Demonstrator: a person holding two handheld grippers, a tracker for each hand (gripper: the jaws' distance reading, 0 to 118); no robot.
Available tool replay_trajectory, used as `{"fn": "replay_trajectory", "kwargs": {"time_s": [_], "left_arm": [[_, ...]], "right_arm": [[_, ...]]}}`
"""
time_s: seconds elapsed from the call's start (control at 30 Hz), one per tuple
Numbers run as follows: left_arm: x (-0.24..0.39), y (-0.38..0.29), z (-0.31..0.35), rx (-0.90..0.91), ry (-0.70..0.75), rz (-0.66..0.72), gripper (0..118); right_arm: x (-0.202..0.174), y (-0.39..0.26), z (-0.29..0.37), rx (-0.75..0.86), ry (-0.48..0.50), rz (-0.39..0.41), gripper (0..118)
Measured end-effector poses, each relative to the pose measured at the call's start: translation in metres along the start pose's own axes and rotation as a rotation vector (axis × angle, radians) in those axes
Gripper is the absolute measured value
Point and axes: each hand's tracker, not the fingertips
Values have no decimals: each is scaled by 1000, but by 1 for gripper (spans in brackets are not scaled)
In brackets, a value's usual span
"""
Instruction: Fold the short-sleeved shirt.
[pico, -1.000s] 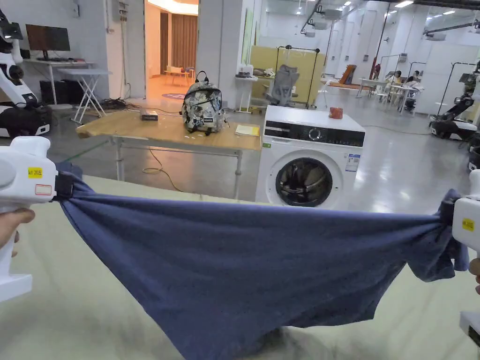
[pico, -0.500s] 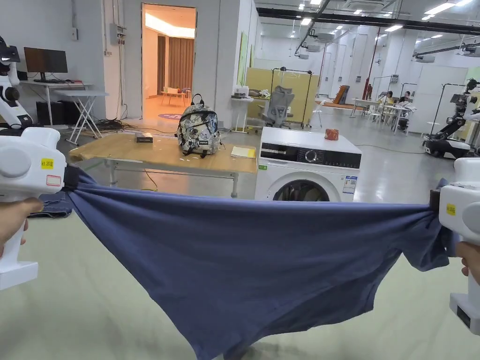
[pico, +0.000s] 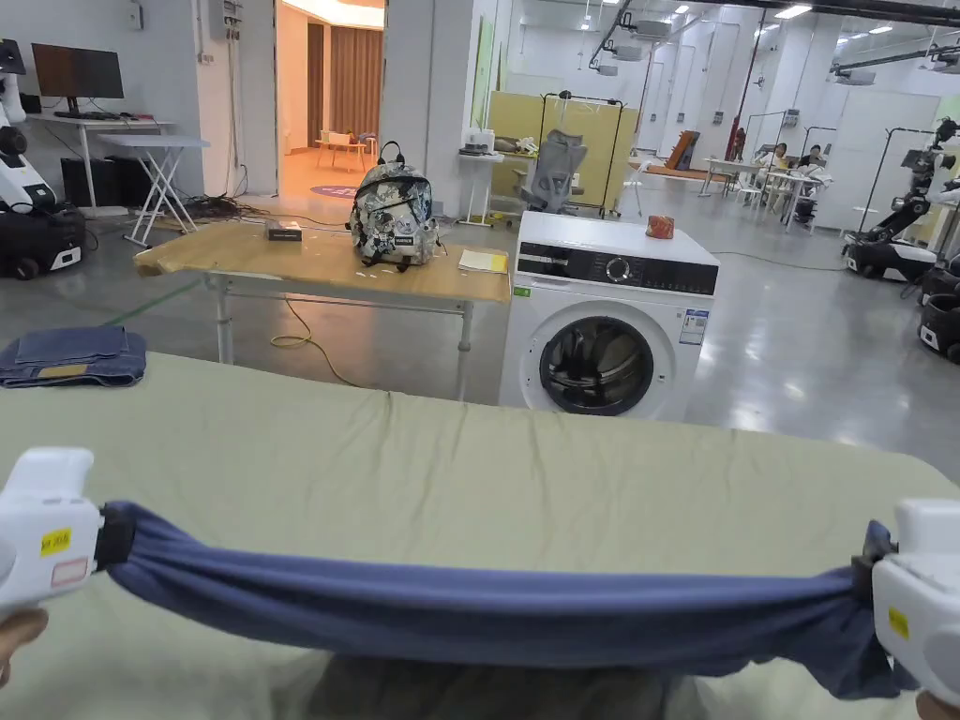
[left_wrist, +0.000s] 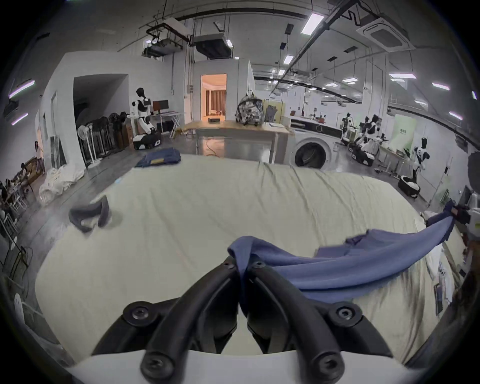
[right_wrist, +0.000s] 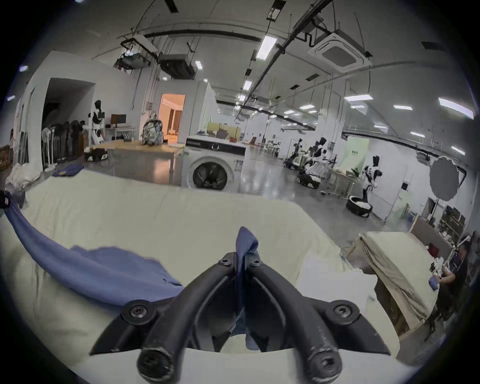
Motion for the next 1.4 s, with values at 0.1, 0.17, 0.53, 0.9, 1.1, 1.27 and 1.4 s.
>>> {"fn": "replay_trajectory", "kwargs": {"time_s": [0.1, 0.17, 0.53, 0.9, 1.1, 1.27, 1.4], "left_arm": [[-6, -48, 18, -19, -7, 13, 0], [-17, -76, 23, -47, -11, 28, 0], [-28, -190, 41, -177, -16, 100, 0], [-9, -180, 49, -143, 31, 59, 73], [39, -153, 74, -26, -23, 53, 72], [97, -134, 88, 91, -71, -10, 39], [141, -124, 93, 205, -62, -109, 12]], "right_arm": [[-1, -41, 20, -48, 4, 42, 3], [0, -67, 34, -65, 3, 50, 3], [-3, -166, 74, -218, 5, -3, 3], [-14, -170, 83, -187, 12, -20, 74], [-44, -132, 99, -26, 60, -70, 78], [-82, -109, 109, 88, 90, -130, 30], [-113, -96, 117, 155, 135, -147, 12]]}}
